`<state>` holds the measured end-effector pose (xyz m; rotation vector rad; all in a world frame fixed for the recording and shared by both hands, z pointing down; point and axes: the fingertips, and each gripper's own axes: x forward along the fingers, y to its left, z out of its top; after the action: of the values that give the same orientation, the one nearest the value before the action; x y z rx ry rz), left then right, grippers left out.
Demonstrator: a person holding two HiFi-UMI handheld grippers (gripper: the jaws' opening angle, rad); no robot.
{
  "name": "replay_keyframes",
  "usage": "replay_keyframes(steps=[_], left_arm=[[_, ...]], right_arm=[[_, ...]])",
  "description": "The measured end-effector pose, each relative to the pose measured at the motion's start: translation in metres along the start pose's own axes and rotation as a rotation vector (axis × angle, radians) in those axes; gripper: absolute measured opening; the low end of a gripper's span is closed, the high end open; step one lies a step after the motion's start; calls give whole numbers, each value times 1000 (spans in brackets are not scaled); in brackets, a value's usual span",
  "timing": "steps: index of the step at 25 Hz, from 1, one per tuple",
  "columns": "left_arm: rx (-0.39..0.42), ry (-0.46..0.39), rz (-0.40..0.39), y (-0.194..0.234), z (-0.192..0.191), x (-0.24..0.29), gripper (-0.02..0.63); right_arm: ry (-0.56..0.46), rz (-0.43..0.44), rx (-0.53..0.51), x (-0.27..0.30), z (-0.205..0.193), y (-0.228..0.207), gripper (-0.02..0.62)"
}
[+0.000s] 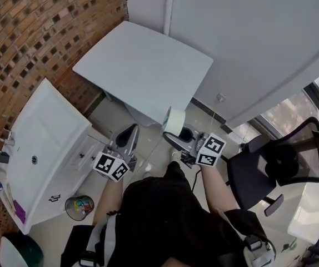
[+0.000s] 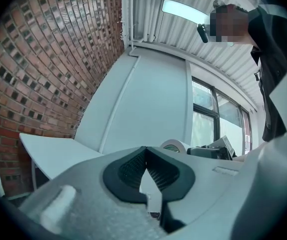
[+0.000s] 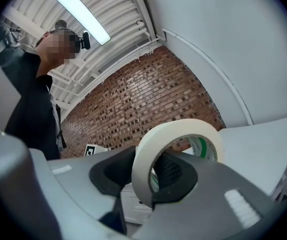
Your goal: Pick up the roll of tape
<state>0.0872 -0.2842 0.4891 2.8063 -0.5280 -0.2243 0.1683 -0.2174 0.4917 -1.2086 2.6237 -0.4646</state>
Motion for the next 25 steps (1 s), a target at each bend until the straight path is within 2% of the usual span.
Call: replay_keyframes(steps=[4, 7, 10, 14, 25], left_arm=[[16, -3, -3, -22, -7, 4, 2], [38, -3, 5, -28, -7, 13, 2], [64, -16, 37, -29, -4, 24, 2], [90, -16, 17, -48, 6, 41, 2], [86, -36, 55, -55, 12, 46, 2]], right_arm=[[-35, -9, 25, -24, 5, 4, 117], [-22, -12, 31, -33, 6, -6, 117], [-14, 12, 36, -36, 14, -11, 117], [-13, 43, 23, -48, 27, -16, 117], [1, 66, 21, -68, 25, -36, 117]])
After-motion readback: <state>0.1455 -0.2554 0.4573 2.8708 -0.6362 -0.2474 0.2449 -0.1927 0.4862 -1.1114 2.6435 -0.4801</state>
